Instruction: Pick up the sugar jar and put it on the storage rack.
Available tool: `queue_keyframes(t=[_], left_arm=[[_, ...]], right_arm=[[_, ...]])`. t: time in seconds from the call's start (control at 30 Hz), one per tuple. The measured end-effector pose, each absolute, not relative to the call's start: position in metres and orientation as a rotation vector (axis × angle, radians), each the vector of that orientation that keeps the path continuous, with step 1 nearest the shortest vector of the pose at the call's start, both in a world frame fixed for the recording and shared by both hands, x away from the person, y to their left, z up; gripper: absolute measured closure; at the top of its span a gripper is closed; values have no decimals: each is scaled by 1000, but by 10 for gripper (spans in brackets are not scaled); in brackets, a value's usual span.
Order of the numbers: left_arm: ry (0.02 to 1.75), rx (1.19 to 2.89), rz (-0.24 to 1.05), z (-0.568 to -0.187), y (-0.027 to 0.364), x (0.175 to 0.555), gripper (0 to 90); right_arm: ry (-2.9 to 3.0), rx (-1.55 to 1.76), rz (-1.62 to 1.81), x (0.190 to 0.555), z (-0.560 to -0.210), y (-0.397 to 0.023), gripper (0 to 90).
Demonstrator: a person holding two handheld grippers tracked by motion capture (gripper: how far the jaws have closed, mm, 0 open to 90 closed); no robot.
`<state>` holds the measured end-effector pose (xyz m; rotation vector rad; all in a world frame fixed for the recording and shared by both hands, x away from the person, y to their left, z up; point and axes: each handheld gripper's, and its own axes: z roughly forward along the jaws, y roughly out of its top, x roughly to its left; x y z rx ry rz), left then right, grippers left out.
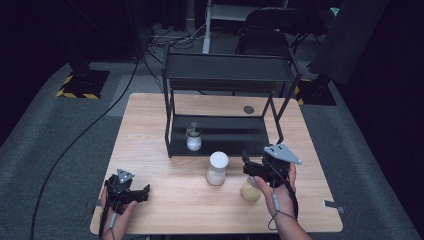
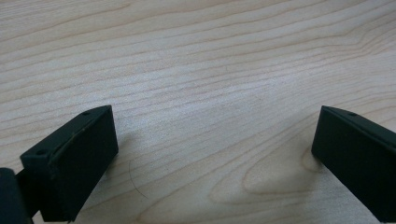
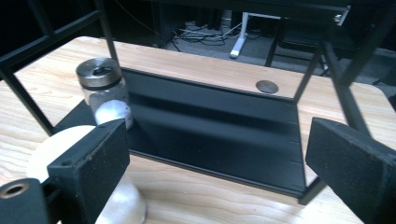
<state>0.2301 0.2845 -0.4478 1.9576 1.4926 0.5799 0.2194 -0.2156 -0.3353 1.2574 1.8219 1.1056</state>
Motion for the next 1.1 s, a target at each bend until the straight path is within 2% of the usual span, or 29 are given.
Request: queue_keyframes(t=[1.1], left_arm=[[1493,1956,579,-448,285,230,5]], right_arm=[[1959,1124,1167,229,-342,-158,57]])
